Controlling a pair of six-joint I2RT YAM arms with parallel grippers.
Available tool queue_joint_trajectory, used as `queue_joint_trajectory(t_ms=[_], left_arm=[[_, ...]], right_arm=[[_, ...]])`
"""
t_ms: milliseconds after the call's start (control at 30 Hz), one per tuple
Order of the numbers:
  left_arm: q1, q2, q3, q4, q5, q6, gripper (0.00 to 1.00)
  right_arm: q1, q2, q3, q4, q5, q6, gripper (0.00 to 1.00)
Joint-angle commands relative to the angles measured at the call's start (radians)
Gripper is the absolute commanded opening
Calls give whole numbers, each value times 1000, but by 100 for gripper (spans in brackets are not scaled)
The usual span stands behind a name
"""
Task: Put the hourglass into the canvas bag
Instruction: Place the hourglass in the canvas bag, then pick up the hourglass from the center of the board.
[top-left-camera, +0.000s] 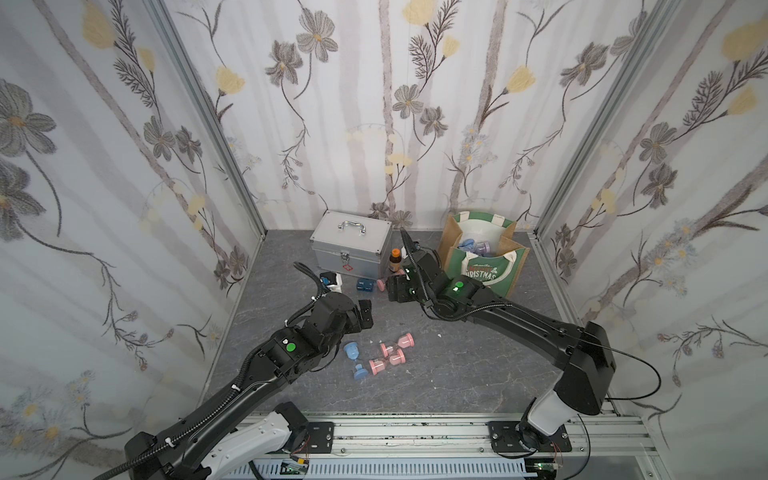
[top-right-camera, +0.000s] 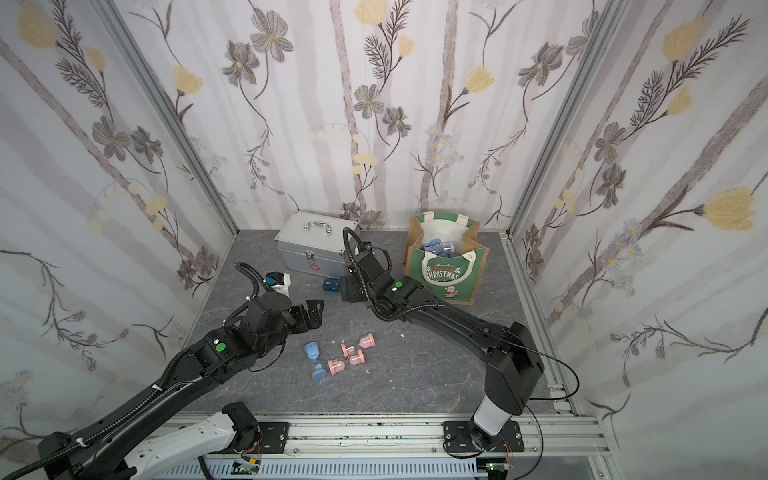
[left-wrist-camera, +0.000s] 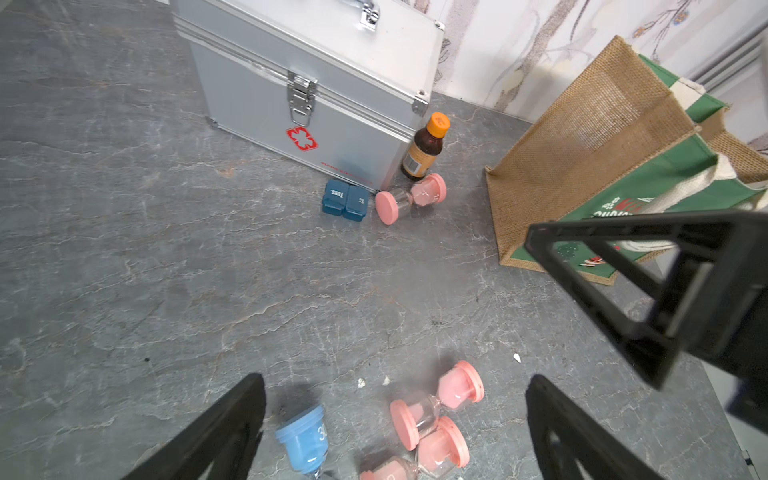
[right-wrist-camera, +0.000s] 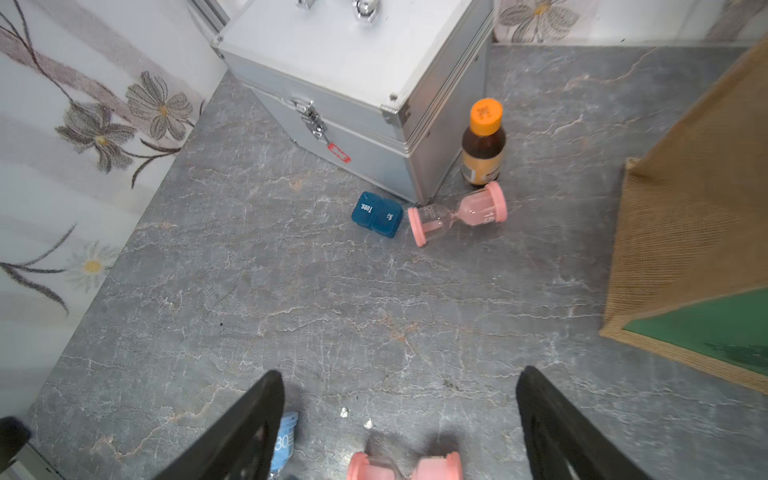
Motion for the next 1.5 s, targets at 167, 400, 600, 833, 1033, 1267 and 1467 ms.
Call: queue_joint_trajectory(t_ms=[167,400,600,833,1033,1267,1467], left_arm=[[6,-87,-50,-77,-86,-50,100],[8,-130,-84,-84,-113,-56,100],[10,-151,-111,-66,-128,-61,100],[11,-145,-139,-18,-118,-36,100],[14,-137,-151,15,-111,-33,100],[16,-128,-148,17,-106,-36,100],[17,-117,-145,19,-100,-41,100]], right_arm=[[19,178,66,86,15,165,84],[-43,328,144,138,22,323,80],[-71,448,244,135,90,361,80],[-94,537,337,99,160,389,81],[-110,603,390,98,147,390,81],[-114,656,433,100,171,374,81],[-107,681,465,77,193,346,76]])
